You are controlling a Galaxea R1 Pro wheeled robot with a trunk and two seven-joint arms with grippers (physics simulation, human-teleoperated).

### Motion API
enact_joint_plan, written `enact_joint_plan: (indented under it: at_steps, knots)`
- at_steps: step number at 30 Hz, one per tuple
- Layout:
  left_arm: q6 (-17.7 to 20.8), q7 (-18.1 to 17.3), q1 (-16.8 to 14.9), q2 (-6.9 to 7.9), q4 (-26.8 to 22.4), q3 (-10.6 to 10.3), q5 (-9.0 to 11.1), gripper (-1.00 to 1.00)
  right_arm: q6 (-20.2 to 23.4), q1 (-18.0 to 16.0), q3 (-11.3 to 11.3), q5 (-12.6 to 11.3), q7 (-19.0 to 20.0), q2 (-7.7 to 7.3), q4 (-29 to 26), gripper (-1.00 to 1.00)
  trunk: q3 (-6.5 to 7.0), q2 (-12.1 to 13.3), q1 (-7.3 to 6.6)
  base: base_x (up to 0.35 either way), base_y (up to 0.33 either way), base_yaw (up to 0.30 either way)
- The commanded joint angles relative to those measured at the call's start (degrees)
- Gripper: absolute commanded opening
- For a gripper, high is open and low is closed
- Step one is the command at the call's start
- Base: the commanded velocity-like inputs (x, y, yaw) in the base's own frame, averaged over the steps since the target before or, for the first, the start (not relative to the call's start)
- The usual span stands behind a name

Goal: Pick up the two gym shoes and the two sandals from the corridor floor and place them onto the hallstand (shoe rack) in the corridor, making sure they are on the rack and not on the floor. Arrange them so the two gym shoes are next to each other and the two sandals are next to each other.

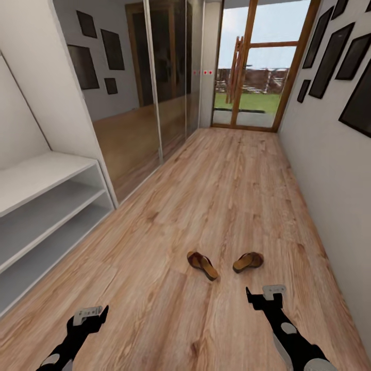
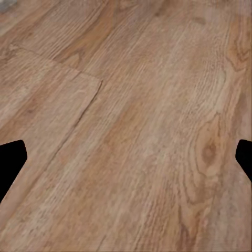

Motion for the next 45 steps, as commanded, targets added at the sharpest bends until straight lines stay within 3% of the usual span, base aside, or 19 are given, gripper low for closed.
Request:
enact_joint_plan:
  at_steps: [1,7,13,21,34,45]
  knots:
    - [0.0,-0.1,-0.5,-0.05,-0.1,0.2,0.5,1.00,0.8,0.0,-0.4,0.6,0.1,0.35,-0.9,1.00,-0.05,0.0,0.02,0.281,-0.201,0.000]
    - [0.1,1.3,-2.7,-0.19,-0.8,0.1,0.3,1.00,6.1,0.0,-0.4,0.6,0.2,1.78,-5.5,1.00,-0.05,0.0,0.02,0.281,-0.201,0.000]
    - [0.1,1.6,-3.9,-0.26,-1.0,0.2,0.3,1.00,8.5,0.0,-0.3,0.5,0.2,2.25,-8.3,1.00,-0.05,0.0,0.02,0.281,-0.200,0.000]
    - [0.1,1.7,-4.3,-0.64,-1.1,0.2,0.2,1.00,9.1,0.0,-0.3,0.6,0.3,1.91,-9.5,1.00,-0.05,0.0,0.02,0.239,-0.148,0.000]
    - [0.0,1.1,-3.7,-0.68,-1.0,0.1,0.2,1.00,9.2,0.0,-0.2,0.8,0.7,1.55,-9.3,1.00,-0.07,0.0,0.02,0.036,-0.021,0.007]
    - [0.1,1.2,-4.3,-0.84,-1.2,-0.1,0.2,1.00,9.3,0.0,-0.2,0.8,0.7,1.93,-8.6,1.00,-0.44,0.0,0.02,0.001,0.000,0.207]
